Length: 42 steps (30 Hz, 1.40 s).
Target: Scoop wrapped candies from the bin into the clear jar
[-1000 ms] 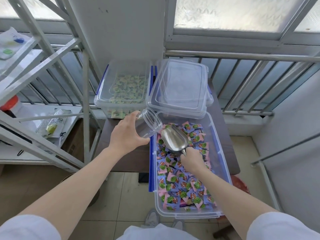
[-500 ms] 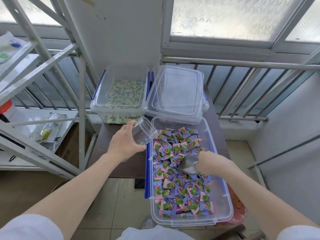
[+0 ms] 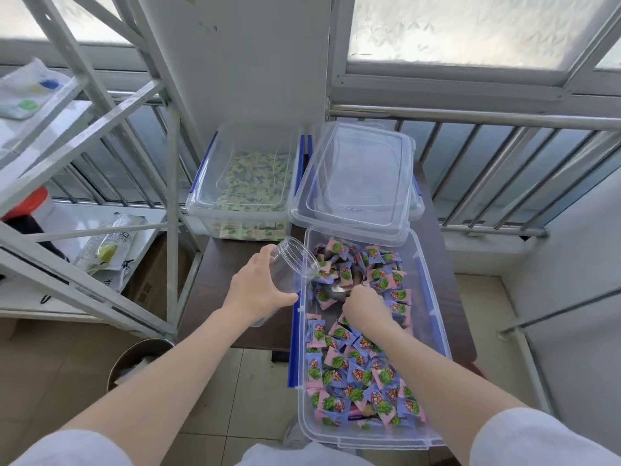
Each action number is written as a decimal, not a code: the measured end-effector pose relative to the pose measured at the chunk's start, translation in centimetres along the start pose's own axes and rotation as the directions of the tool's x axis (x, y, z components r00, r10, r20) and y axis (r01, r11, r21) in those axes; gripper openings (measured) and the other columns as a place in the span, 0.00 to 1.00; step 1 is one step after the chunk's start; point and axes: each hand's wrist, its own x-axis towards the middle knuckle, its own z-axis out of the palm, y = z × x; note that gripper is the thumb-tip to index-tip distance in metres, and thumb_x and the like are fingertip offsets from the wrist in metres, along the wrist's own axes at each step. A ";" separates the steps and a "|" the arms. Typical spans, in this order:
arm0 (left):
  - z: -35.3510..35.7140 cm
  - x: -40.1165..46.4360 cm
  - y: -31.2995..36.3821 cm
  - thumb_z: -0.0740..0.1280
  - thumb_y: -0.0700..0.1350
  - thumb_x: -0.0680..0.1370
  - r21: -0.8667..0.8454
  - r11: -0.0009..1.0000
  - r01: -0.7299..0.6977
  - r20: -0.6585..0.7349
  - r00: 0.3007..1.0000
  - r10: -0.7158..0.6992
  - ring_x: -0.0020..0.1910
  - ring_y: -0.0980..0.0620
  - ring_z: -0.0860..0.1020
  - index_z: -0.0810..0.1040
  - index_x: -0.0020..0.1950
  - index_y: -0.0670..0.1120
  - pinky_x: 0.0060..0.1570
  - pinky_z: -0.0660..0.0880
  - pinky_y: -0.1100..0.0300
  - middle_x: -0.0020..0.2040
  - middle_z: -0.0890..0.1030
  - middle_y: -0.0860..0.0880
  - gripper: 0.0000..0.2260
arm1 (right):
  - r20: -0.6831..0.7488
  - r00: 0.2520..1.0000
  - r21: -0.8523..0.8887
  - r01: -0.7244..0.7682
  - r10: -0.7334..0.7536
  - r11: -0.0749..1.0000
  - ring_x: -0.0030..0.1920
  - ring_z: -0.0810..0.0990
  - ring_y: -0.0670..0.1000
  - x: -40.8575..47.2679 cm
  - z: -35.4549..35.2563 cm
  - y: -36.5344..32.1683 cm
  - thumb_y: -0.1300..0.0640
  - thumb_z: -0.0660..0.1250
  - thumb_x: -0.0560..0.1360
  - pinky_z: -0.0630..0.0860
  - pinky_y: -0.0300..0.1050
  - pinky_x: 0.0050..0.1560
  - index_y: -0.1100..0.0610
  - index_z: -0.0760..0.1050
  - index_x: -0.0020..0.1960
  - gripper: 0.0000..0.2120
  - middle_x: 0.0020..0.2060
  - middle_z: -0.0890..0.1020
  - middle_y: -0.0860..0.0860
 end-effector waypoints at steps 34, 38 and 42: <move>-2.1 0.9 1.3 0.77 0.49 0.59 -0.101 0.972 -0.213 0.102 0.969 0.223 0.67 0.52 0.69 0.63 0.72 0.54 0.65 0.68 0.53 0.68 0.71 0.54 0.43 | -0.039 0.891 -0.199 0.437 -0.453 0.877 0.27 0.67 0.47 -6.1 -12.6 6.0 0.59 0.63 0.78 0.62 0.41 0.30 0.58 0.70 0.37 0.11 0.29 0.75 0.51; -2.1 1.5 2.3 0.79 0.43 0.60 -0.211 0.957 -0.199 0.182 0.954 0.239 0.62 0.54 0.71 0.63 0.72 0.54 0.58 0.67 0.60 0.64 0.72 0.56 0.44 | 0.110 0.851 -0.352 0.517 -0.514 0.780 0.28 0.67 0.47 -5.3 -15.6 1.6 0.56 0.63 0.77 0.65 0.42 0.32 0.60 0.72 0.39 0.10 0.29 0.74 0.50; -2.4 1.7 2.3 0.80 0.41 0.61 -0.256 0.952 -0.169 0.210 0.951 0.225 0.58 0.55 0.73 0.63 0.71 0.54 0.54 0.67 0.61 0.59 0.74 0.58 0.43 | 0.211 0.850 -0.478 0.521 -0.483 0.707 0.29 0.65 0.52 -4.7 -18.1 -3.5 0.54 0.64 0.73 0.64 0.47 0.32 0.60 0.70 0.33 0.13 0.28 0.70 0.53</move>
